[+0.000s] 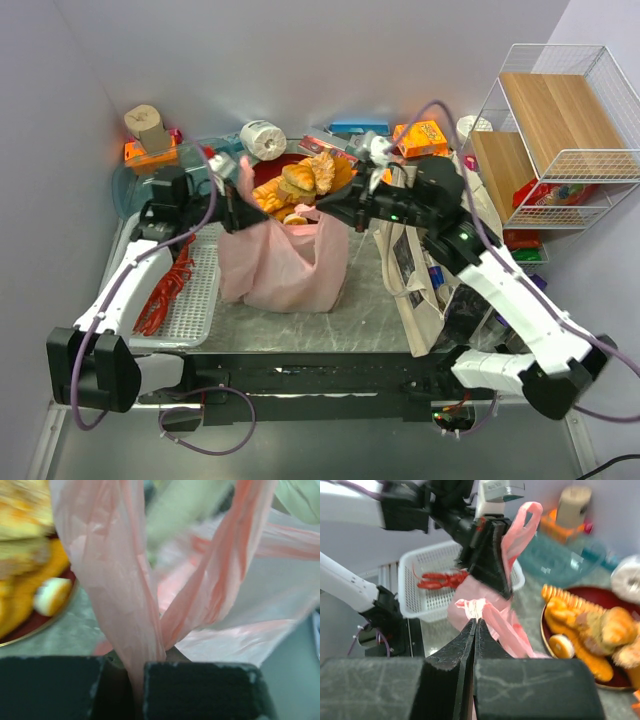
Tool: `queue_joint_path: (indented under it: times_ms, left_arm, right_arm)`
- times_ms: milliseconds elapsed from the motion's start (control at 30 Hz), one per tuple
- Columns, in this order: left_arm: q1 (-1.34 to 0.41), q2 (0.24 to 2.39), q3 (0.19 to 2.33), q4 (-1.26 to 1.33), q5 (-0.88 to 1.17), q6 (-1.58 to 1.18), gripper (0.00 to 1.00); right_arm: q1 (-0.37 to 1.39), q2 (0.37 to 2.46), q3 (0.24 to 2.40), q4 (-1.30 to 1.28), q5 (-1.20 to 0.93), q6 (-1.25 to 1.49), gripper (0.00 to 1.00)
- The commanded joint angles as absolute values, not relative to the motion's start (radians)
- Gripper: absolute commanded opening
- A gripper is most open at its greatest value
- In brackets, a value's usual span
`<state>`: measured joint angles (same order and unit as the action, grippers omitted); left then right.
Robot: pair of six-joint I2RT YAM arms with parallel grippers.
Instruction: Place the mixed food into the grocery bags and tie them
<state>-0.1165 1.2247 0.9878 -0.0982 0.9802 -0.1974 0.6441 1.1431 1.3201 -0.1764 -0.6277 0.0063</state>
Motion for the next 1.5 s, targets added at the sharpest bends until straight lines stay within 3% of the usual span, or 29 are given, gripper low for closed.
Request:
queue_joint_path:
  times_ms: [0,667,733,767,800,867,1267,1300,1467]
  left_arm:
    - [-0.230,1.261,1.063,-0.199,1.042,-0.086,0.01]
    - [-0.374,1.307,1.117,-0.422,1.034,0.043,0.01]
    - [-0.374,1.284,1.115,-0.430,1.037,0.054,0.08]
    - [-0.374,1.276,1.114,-0.428,1.032,0.057,0.15]
    - [-0.374,1.270,1.108,-0.426,1.022,0.057,0.29]
    - [-0.374,1.261,1.108,-0.439,1.008,0.067,0.40]
    - [-0.368,1.175,1.106,-0.508,0.976,0.140,0.78]
    - [-0.368,1.172,1.108,-0.514,0.973,0.143,0.84]
    - [-0.348,1.154,1.109,-0.503,0.994,0.143,0.86]
  right_arm:
    - [0.657,1.184,1.336,-0.097,-0.655,0.018,0.00]
    - [0.756,1.385,1.404,-0.041,-0.597,-0.005,0.00]
    - [0.756,1.381,1.381,-0.023,-0.586,-0.003,0.00]
    - [0.756,1.379,1.375,-0.018,-0.578,-0.002,0.00]
    - [0.756,1.376,1.370,-0.015,-0.574,-0.002,0.00]
    - [0.755,1.376,1.364,-0.017,-0.568,-0.002,0.00]
    - [0.756,1.384,1.362,-0.029,-0.568,-0.015,0.00]
    - [0.755,1.385,1.364,-0.029,-0.568,-0.012,0.00]
    - [0.756,1.391,1.371,-0.029,-0.577,-0.012,0.00]
